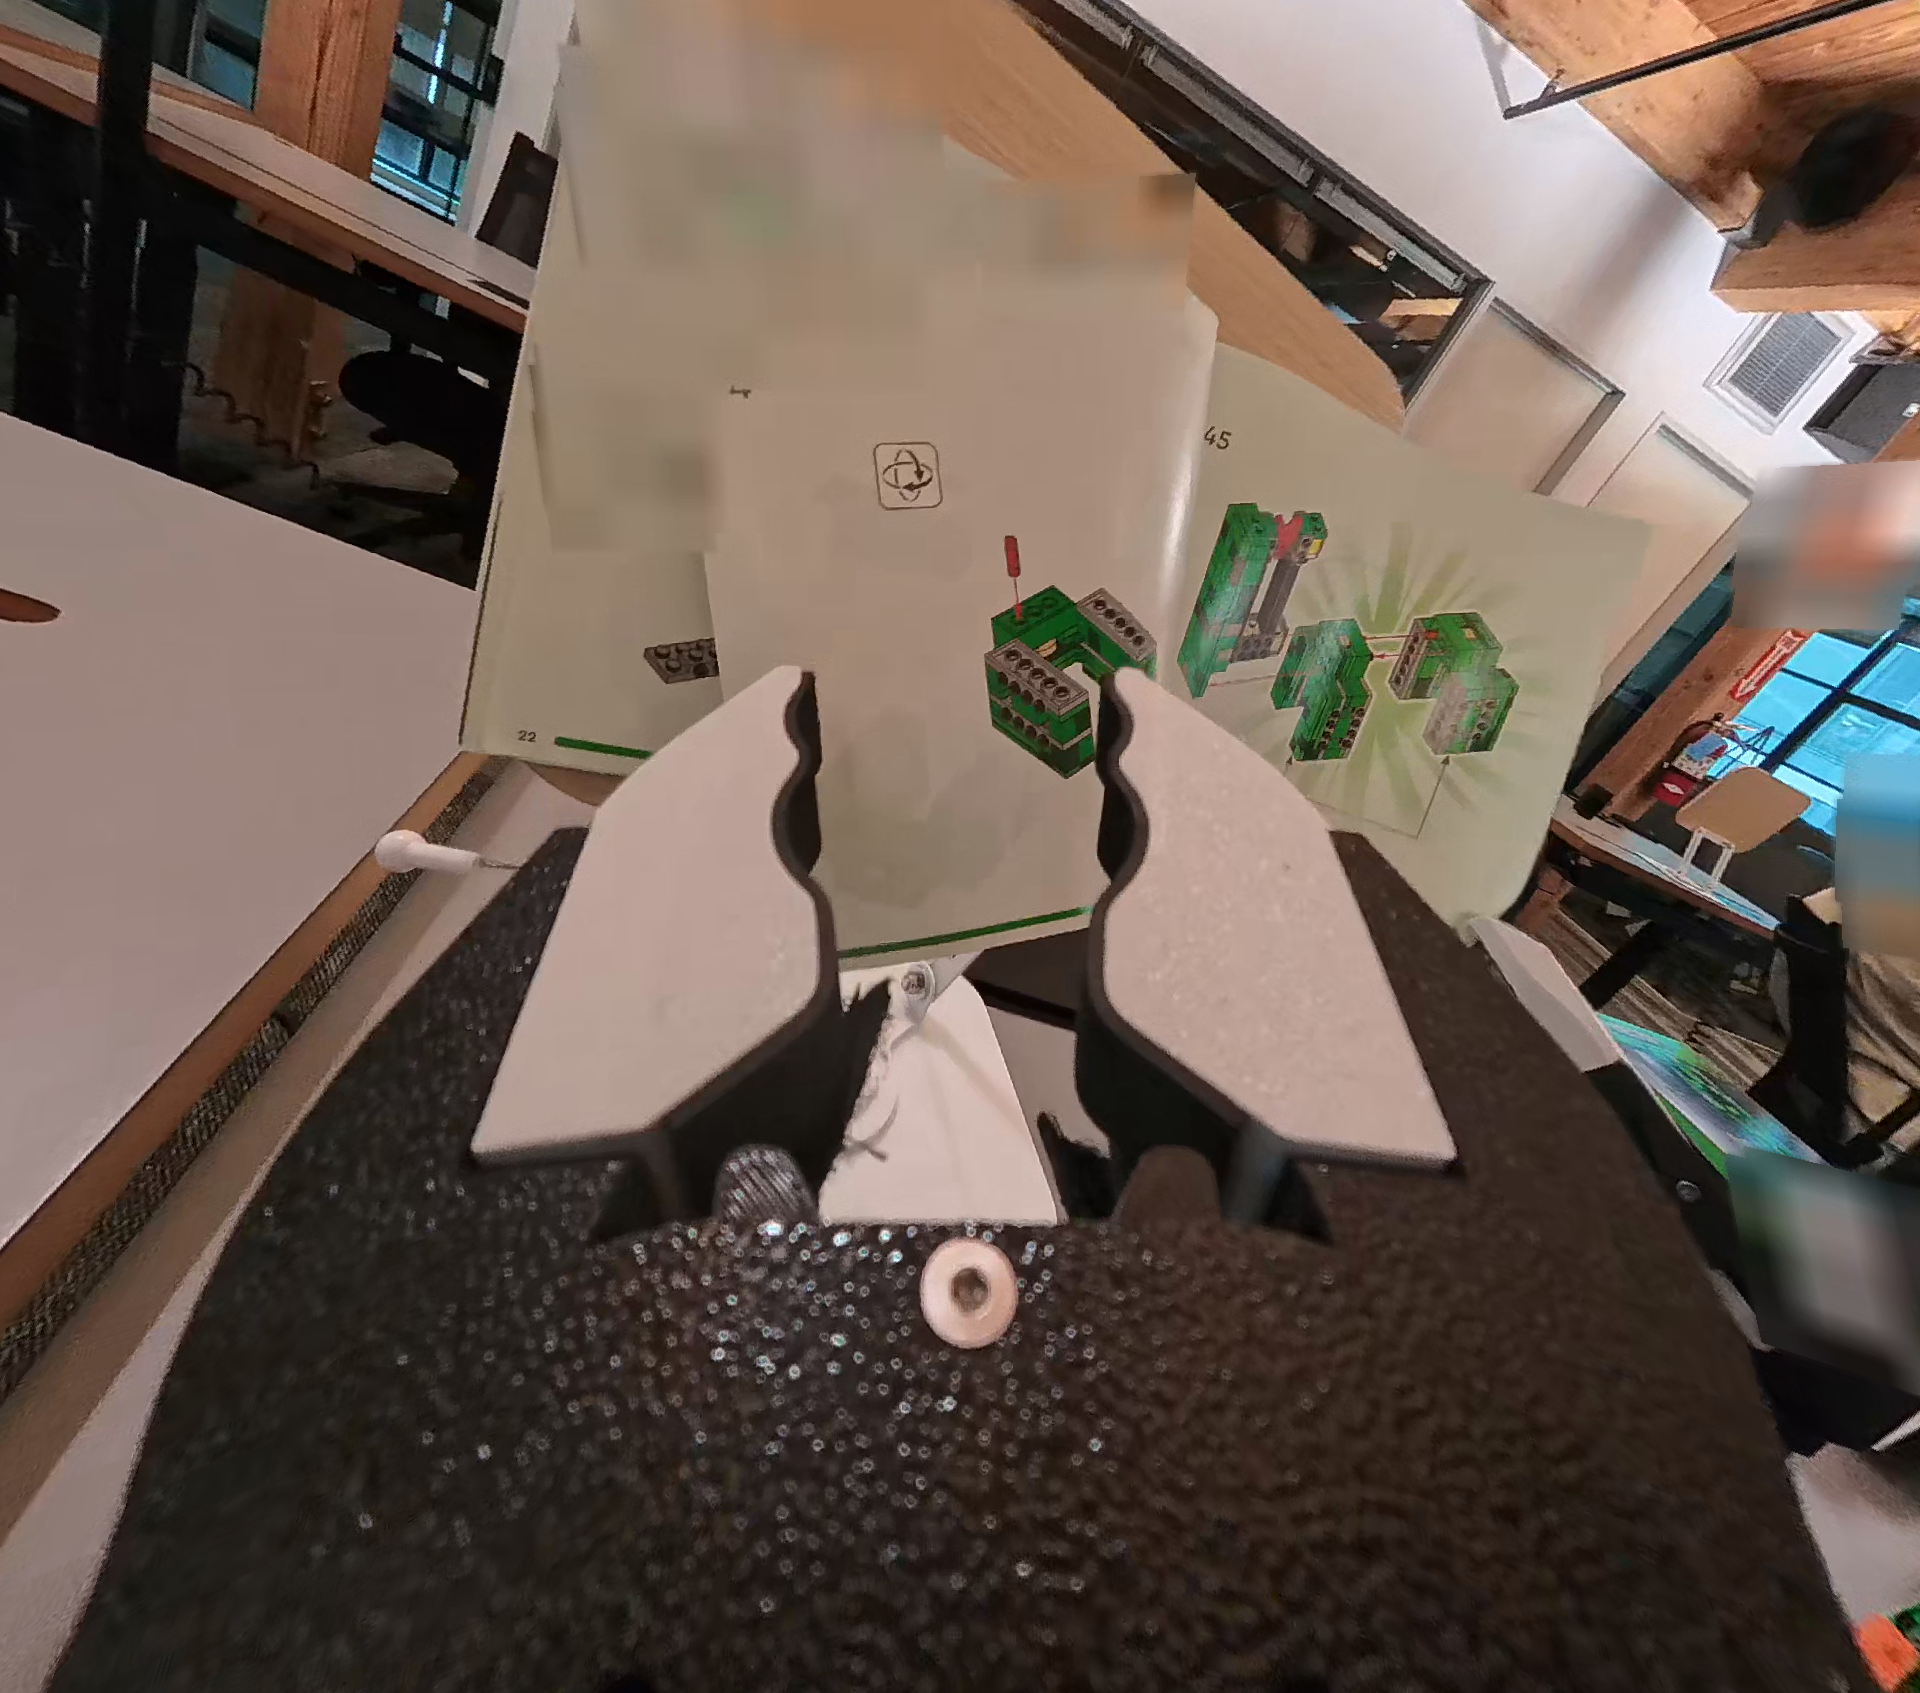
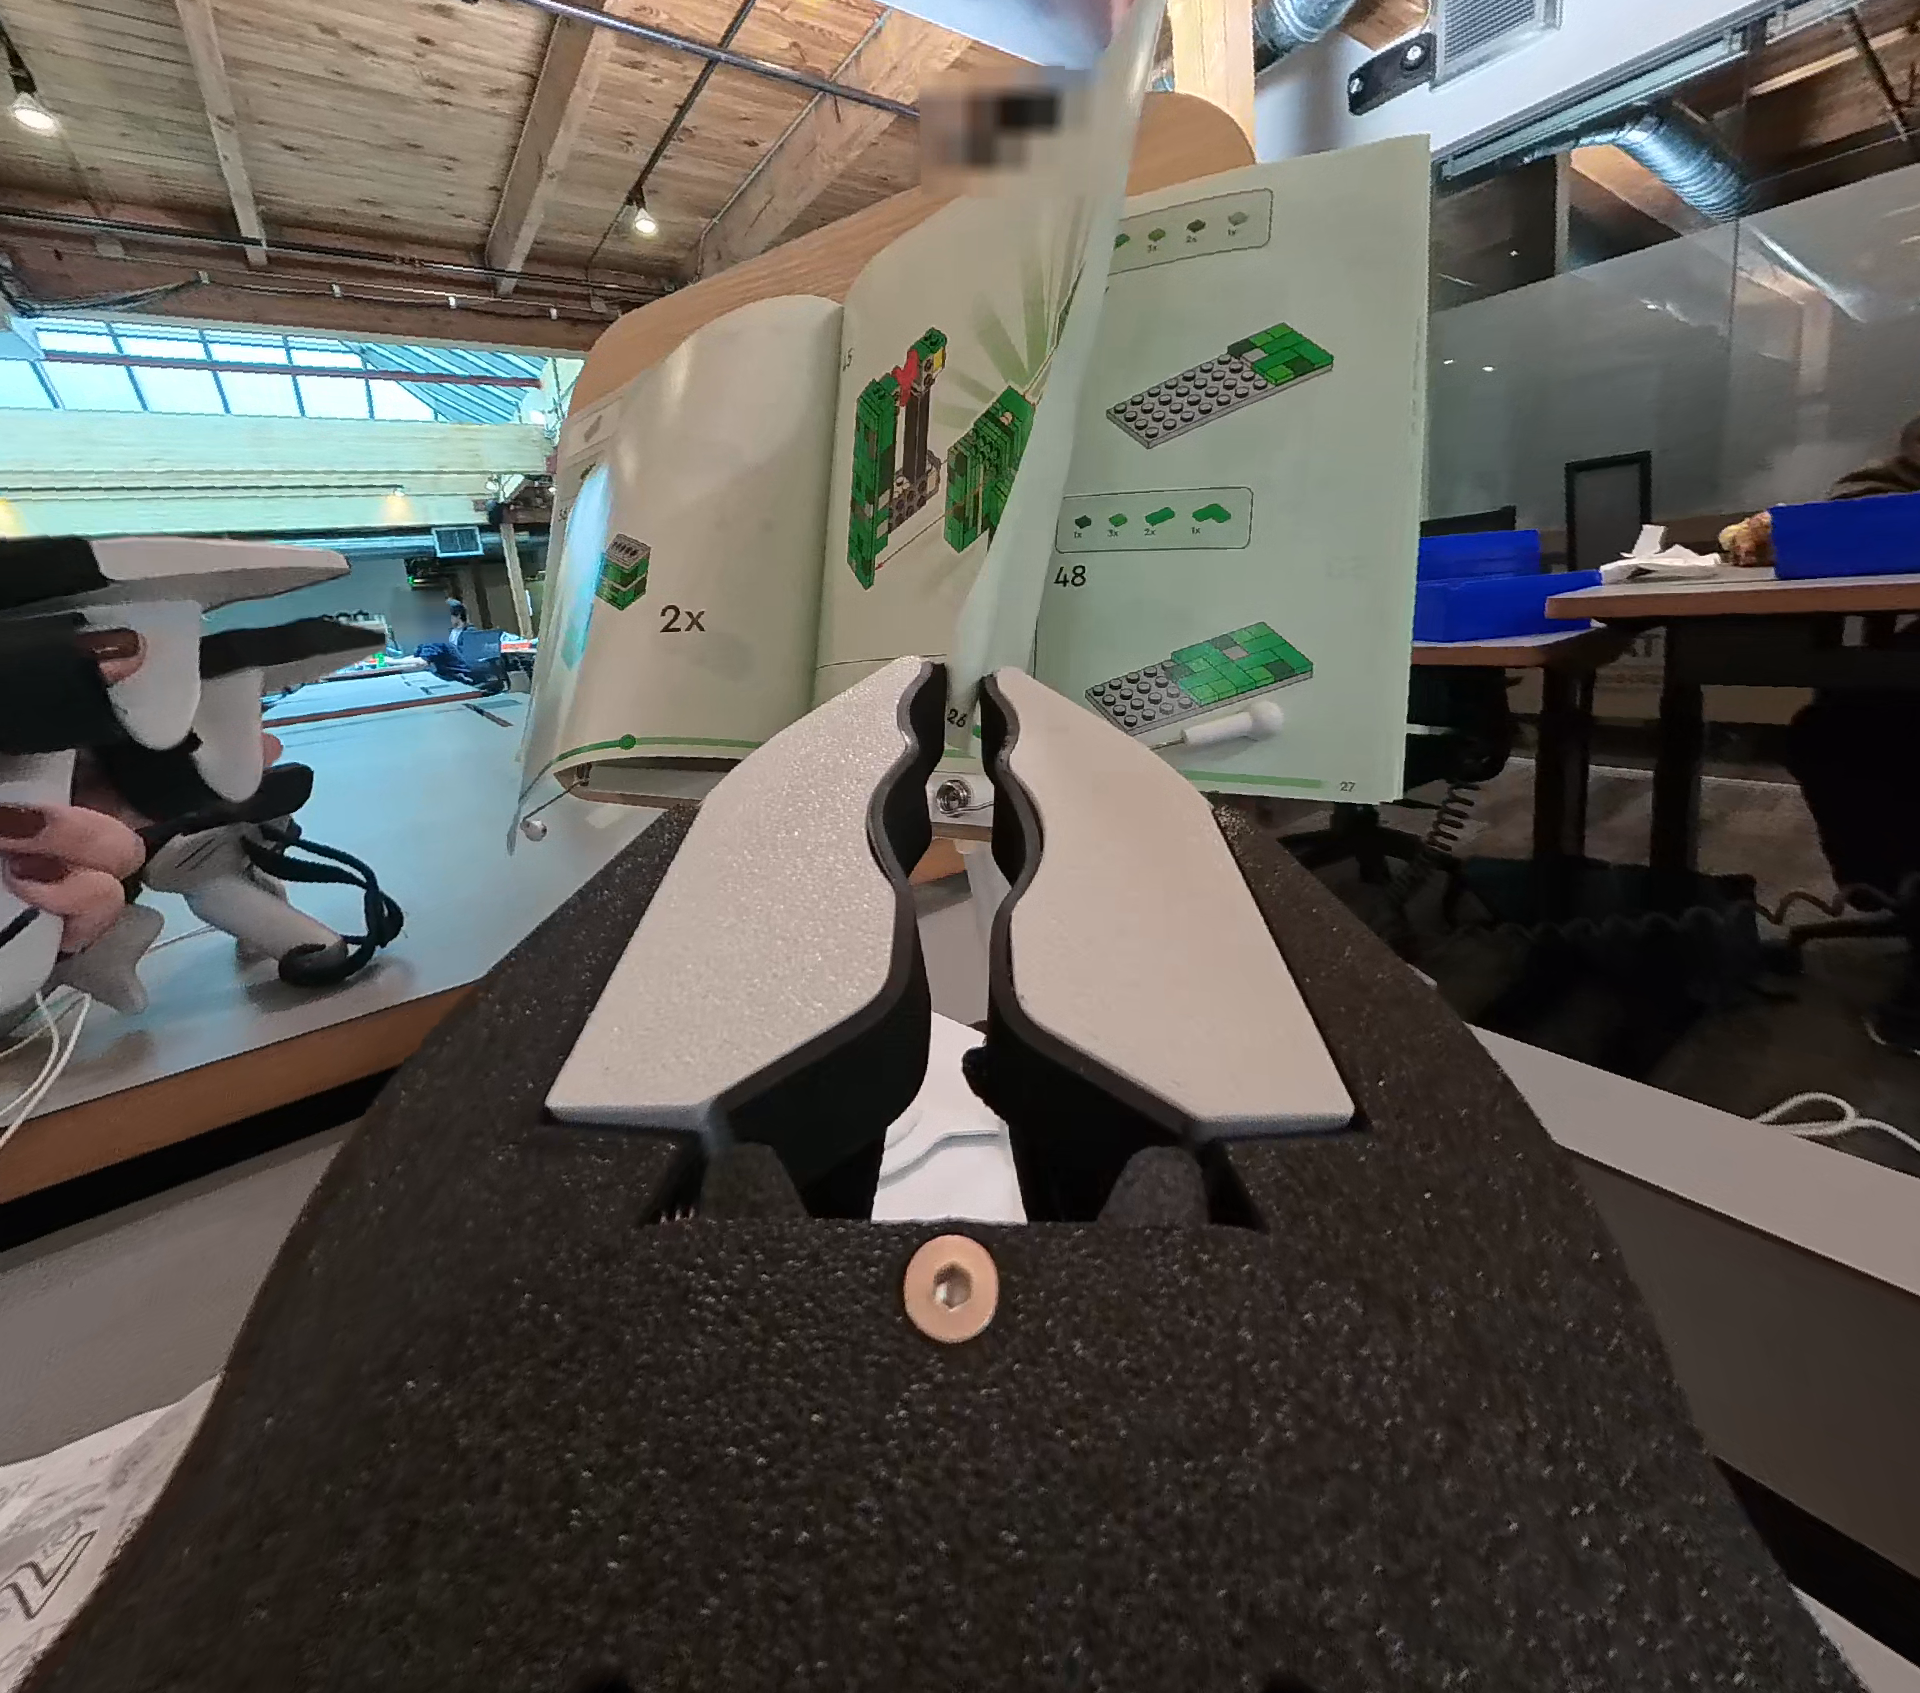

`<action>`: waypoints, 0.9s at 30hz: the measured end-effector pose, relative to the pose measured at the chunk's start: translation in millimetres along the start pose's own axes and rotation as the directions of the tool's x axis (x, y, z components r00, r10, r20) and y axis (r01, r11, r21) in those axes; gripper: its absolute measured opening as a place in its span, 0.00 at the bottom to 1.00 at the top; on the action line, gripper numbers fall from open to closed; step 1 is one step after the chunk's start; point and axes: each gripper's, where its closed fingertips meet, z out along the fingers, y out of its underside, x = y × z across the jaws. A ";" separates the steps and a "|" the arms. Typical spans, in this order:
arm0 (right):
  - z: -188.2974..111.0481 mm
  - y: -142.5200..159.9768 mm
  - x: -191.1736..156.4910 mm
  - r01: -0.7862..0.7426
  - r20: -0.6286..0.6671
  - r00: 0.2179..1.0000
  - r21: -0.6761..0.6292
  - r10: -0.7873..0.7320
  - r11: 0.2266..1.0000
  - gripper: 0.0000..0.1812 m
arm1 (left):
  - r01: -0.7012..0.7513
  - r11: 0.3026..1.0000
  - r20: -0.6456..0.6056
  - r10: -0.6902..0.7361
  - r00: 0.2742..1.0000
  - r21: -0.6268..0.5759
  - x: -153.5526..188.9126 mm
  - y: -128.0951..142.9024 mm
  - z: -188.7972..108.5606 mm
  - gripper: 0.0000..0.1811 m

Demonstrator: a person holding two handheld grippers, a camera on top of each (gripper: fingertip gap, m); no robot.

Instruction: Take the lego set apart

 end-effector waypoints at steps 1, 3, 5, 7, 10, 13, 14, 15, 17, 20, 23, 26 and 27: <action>0.0 0.1 0.1 -0.003 0.001 1.000 0.000 0.003 1.000 0.03 | 0.005 1.000 0.000 -0.005 1.000 -0.011 -1.0 2.0 0.6 0.28; -0.1 0.1 0.4 -0.009 0.001 1.000 0.001 0.009 1.000 0.03 | 0.020 0.999 -0.005 -0.020 1.000 -0.041 -3.5 7.6 2.4 0.28; -0.2 -0.1 0.6 -0.012 0.001 1.000 0.003 0.012 1.000 0.03 | -0.007 0.998 -0.046 0.003 0.999 -0.070 -1.7 15.3 4.6 0.28; -0.2 -0.5 0.3 -0.014 0.003 1.000 0.005 0.014 1.000 0.03 | -0.057 0.990 -0.059 0.049 0.997 -0.126 -5.0 28.9 7.9 0.32; 0.3 -0.4 -0.6 -0.013 0.006 1.000 0.004 0.013 1.000 0.03 | -0.050 0.957 -0.188 -0.005 0.982 -0.287 6.2 59.2 10.9 0.36; 1.0 0.2 -1.7 -0.012 0.009 1.000 0.001 0.012 1.000 0.03 | -0.034 0.900 -0.414 -0.167 0.895 -0.435 39.5 85.7 1.0 0.36; 1.0 0.3 -2.1 -0.013 0.011 1.000 0.001 0.013 1.000 0.03 | -0.031 0.882 -0.455 -0.211 0.865 -0.469 46.5 91.9 -2.7 0.38; 1.1 0.4 -2.4 -0.013 0.012 1.000 0.000 0.013 1.000 0.03 | -0.029 0.868 -0.474 -0.242 0.847 -0.495 50.2 97.2 -4.8 0.39; 1.0 0.2 -2.4 -0.014 0.012 1.000 0.001 0.014 1.000 0.03 | -0.030 0.851 -0.479 -0.265 0.837 -0.524 50.9 105.6 -5.1 0.42; 0.5 -0.3 -2.1 -0.016 0.011 1.000 0.003 0.016 1.000 0.03 | -0.004 0.847 -0.453 -0.280 0.846 -0.532 46.6 109.0 -1.4 0.46; 0.3 -0.6 -1.6 -0.019 0.011 1.000 0.005 0.019 1.000 0.03 | 0.005 0.828 -0.394 -0.272 0.878 -0.560 36.8 116.0 1.4 0.51; 0.4 -0.7 -1.8 -0.022 0.013 1.000 0.005 0.022 1.000 0.03 | 0.021 0.824 -0.351 -0.264 0.898 -0.565 29.7 119.6 5.8 0.54; 0.5 -0.5 -2.0 -0.023 0.014 1.000 0.004 0.023 1.000 0.03 | 0.033 0.829 -0.344 -0.267 0.900 -0.558 28.4 119.1 7.9 0.54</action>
